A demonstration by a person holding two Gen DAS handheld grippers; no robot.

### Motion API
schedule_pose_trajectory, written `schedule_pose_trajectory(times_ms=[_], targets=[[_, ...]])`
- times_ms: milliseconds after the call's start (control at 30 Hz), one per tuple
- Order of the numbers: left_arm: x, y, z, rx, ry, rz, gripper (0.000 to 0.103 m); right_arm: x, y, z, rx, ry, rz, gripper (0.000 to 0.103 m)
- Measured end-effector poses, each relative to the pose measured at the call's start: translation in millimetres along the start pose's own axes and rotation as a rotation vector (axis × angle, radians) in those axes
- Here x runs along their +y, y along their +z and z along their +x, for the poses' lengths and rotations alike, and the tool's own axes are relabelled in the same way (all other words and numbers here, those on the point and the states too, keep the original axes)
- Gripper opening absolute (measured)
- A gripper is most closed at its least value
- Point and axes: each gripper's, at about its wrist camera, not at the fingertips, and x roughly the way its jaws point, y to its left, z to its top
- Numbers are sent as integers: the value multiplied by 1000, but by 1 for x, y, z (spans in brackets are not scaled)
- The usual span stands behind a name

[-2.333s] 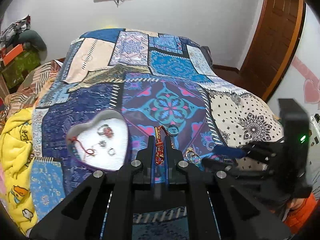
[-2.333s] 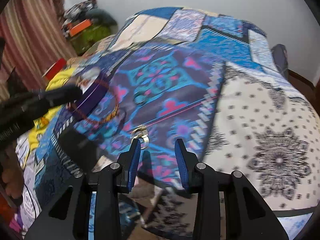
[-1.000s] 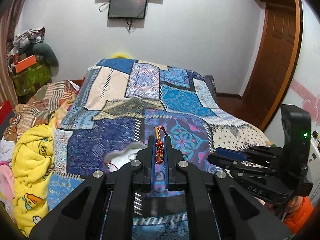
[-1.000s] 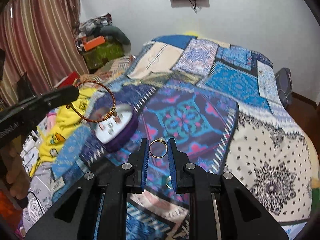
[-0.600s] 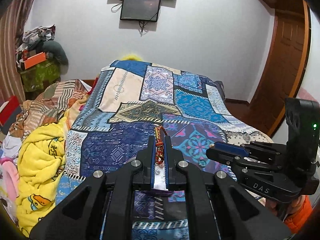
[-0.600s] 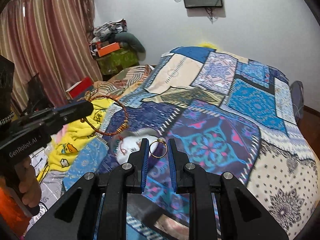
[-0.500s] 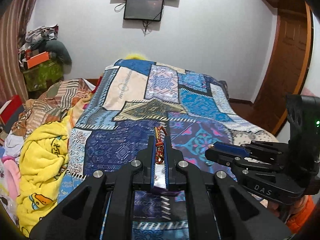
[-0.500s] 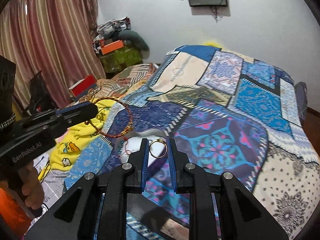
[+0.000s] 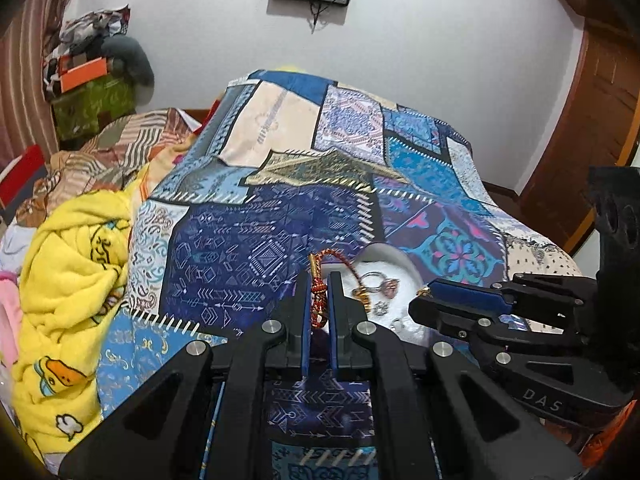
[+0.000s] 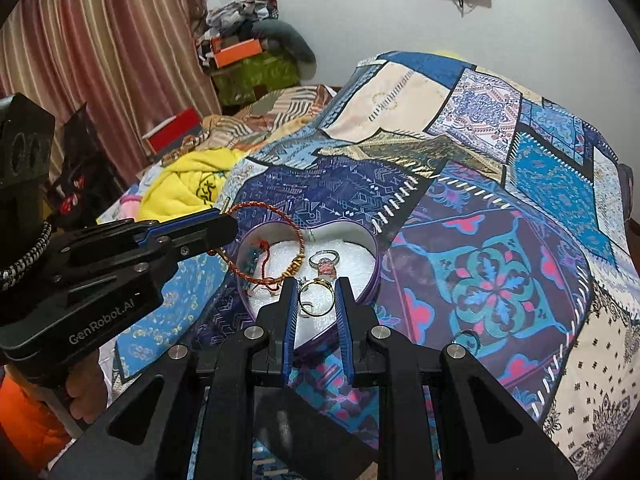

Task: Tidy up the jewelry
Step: 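Lower both items over the heart tin and open both grippers to drop them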

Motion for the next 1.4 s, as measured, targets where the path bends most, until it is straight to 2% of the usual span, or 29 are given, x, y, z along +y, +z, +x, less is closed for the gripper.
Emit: schedule_pose_trajectory(times_ms=[167, 667, 933, 1067, 1100, 1167, 1233, 1400], targets=[[10, -3, 6, 24, -22, -23, 6, 2, 0, 10, 22, -10, -7, 17], [3, -6, 4, 36, -14, 42, 6, 8, 0, 17, 31, -35, -46, 17], [-4, -5, -2, 43, -3, 69, 15, 11, 1, 6, 26, -42, -61, 17], [-8, -1, -10, 35, 13, 83, 18, 9, 3, -8, -3, -50, -53, 18], [-9, 0, -11, 33, 15, 86, 20, 7, 4, -14, -15, -58, -49, 20], [-11, 3, -16, 19, 28, 93, 31, 4, 5, -23, -33, -72, -40, 28], [-13, 6, -22, 7, 37, 91, 32, -1, 5, -35, -60, -101, -30, 37], [-22, 16, -37, -22, 32, 100, 32, -15, 4, -60, -98, -154, 11, 38]])
